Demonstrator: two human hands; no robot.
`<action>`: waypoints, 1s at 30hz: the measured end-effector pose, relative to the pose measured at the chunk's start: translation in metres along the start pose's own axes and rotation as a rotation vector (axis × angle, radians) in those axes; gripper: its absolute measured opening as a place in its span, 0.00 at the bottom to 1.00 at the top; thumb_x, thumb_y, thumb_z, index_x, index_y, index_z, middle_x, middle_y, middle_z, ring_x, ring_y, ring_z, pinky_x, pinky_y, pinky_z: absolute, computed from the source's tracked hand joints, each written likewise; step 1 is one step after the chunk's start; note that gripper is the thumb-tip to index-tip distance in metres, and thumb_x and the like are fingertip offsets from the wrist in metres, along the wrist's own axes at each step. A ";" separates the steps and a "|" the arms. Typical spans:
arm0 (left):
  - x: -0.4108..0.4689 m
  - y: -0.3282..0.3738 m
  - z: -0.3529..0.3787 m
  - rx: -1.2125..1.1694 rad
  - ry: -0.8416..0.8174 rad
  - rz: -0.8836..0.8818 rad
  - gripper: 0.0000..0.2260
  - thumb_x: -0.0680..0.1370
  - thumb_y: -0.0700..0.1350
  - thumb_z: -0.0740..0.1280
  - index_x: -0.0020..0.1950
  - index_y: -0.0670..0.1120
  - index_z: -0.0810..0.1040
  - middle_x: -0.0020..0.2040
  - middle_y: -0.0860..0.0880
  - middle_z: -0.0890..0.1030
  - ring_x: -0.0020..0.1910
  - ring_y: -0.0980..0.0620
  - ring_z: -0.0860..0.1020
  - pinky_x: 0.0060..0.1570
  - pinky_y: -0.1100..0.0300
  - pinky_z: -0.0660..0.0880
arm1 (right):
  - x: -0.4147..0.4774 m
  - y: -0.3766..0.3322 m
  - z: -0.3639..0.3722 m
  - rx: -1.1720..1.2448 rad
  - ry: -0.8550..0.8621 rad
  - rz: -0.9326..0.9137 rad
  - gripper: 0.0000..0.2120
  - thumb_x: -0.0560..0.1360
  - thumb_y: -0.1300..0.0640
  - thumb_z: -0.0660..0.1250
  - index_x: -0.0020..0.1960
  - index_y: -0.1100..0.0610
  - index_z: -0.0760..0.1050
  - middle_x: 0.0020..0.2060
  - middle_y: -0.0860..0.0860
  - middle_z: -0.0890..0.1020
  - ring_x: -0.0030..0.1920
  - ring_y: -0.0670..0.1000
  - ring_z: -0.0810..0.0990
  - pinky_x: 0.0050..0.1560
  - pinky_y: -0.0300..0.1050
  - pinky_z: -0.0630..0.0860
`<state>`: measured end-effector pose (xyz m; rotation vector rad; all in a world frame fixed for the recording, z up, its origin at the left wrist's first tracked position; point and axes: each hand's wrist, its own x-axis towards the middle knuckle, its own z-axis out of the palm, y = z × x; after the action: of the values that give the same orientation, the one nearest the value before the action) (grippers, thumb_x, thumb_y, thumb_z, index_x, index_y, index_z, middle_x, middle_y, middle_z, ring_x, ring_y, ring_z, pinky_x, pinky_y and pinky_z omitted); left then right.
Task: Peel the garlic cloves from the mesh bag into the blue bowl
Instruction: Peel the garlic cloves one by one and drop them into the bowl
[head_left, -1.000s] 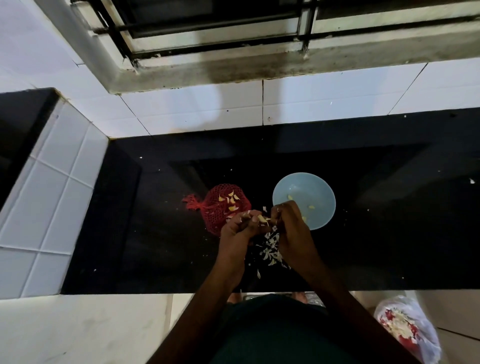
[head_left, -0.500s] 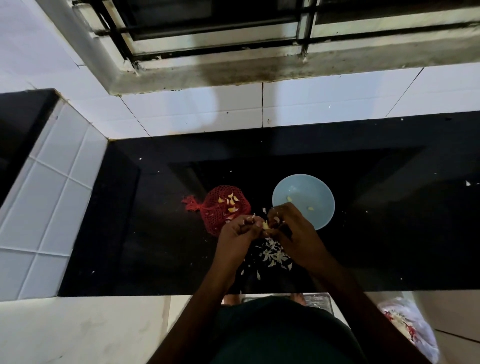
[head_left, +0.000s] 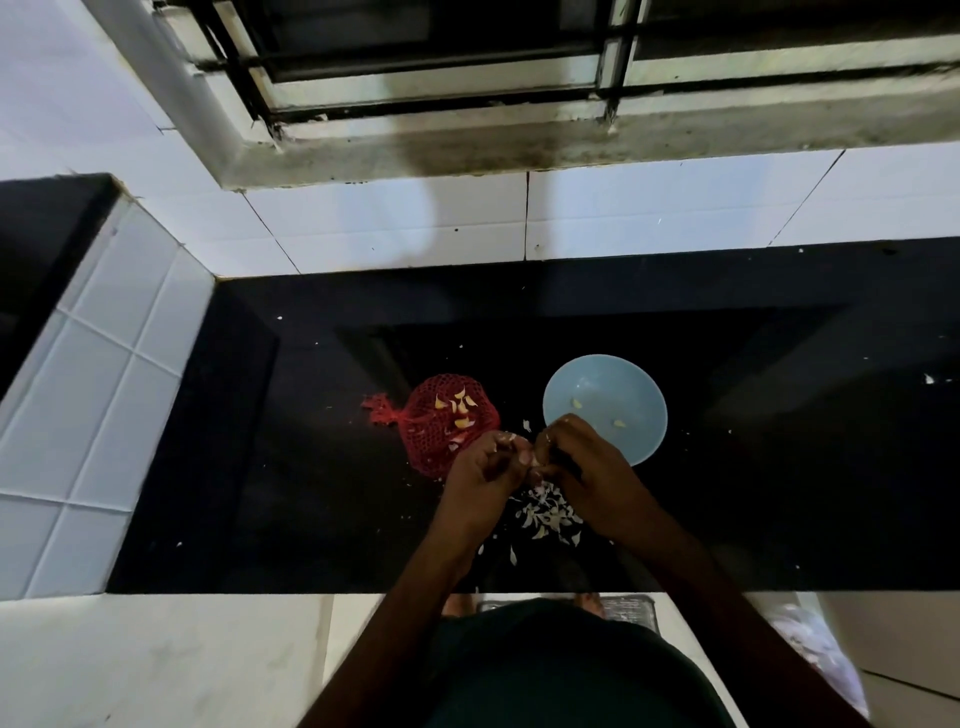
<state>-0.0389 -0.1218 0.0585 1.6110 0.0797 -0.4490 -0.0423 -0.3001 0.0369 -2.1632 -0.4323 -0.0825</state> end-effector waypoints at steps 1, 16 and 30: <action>0.000 -0.001 0.000 0.004 0.009 0.017 0.04 0.81 0.39 0.68 0.54 0.46 0.80 0.50 0.44 0.85 0.50 0.48 0.85 0.53 0.57 0.81 | 0.000 0.000 0.000 0.006 0.031 0.008 0.03 0.79 0.60 0.68 0.51 0.56 0.75 0.49 0.49 0.75 0.49 0.48 0.77 0.47 0.43 0.75; -0.020 0.002 0.021 0.088 -0.054 0.022 0.02 0.79 0.44 0.72 0.50 0.49 0.84 0.49 0.49 0.86 0.51 0.49 0.85 0.59 0.42 0.80 | 0.012 -0.011 -0.020 -0.142 0.146 -0.083 0.08 0.72 0.71 0.69 0.47 0.61 0.81 0.46 0.52 0.81 0.49 0.46 0.79 0.51 0.31 0.72; -0.003 -0.004 -0.003 -0.050 0.115 0.032 0.14 0.71 0.35 0.78 0.54 0.44 0.81 0.50 0.45 0.87 0.53 0.46 0.86 0.57 0.42 0.82 | -0.012 0.001 0.004 -0.013 0.118 0.180 0.11 0.82 0.48 0.61 0.46 0.51 0.77 0.39 0.45 0.79 0.40 0.44 0.79 0.40 0.52 0.76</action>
<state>-0.0420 -0.1180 0.0559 1.5858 0.1512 -0.3272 -0.0533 -0.3013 0.0311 -2.1866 -0.1692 -0.1123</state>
